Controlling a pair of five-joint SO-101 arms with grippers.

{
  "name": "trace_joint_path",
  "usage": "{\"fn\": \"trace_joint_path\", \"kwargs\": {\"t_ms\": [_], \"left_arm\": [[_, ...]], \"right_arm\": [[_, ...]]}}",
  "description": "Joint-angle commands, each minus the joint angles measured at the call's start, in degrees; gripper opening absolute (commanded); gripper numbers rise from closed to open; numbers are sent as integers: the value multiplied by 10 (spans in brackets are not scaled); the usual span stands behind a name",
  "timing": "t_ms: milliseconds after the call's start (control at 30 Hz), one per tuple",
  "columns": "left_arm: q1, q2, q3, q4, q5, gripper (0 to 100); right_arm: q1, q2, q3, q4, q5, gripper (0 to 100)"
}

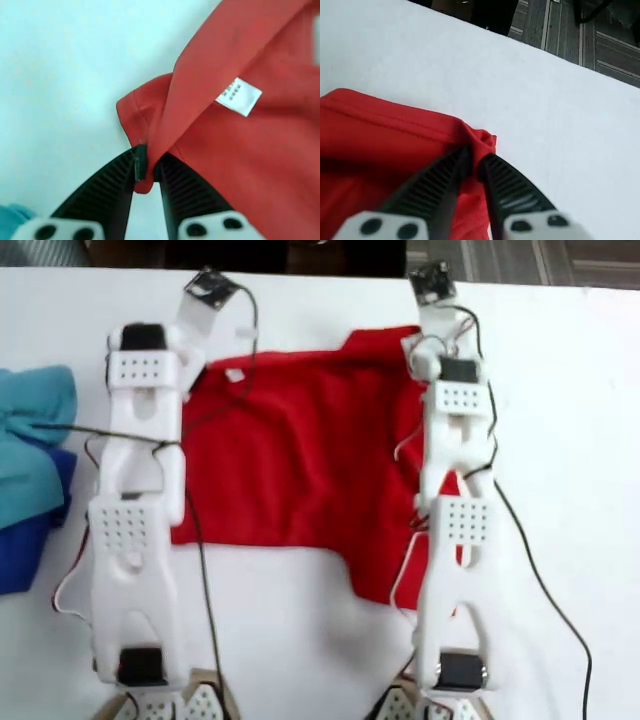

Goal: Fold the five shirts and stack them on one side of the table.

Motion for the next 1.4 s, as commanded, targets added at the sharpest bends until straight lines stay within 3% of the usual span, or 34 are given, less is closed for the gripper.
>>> {"fn": "trace_joint_path", "kwargs": {"t_ms": [0,167,333,567,800,1067,1367], "left_arm": [[11,-27,-60,79,1,25],[11,-28,-147,182,1,25],[-11,-50,-161,188,4,25],[-1,-181,40,187,2,25],[4,-329,239,160,0,25],[3,-443,399,120,-1,25],[2,-531,585,64,-21,25]], "right_arm": [[17,-68,-76,74,4,19],[27,-76,-145,186,4,19],[29,-153,-140,328,4,19],[25,-216,-138,471,37,19],[40,-283,-98,477,42,19],[2,-562,313,471,40,20],[23,-873,841,290,45,20]]}}
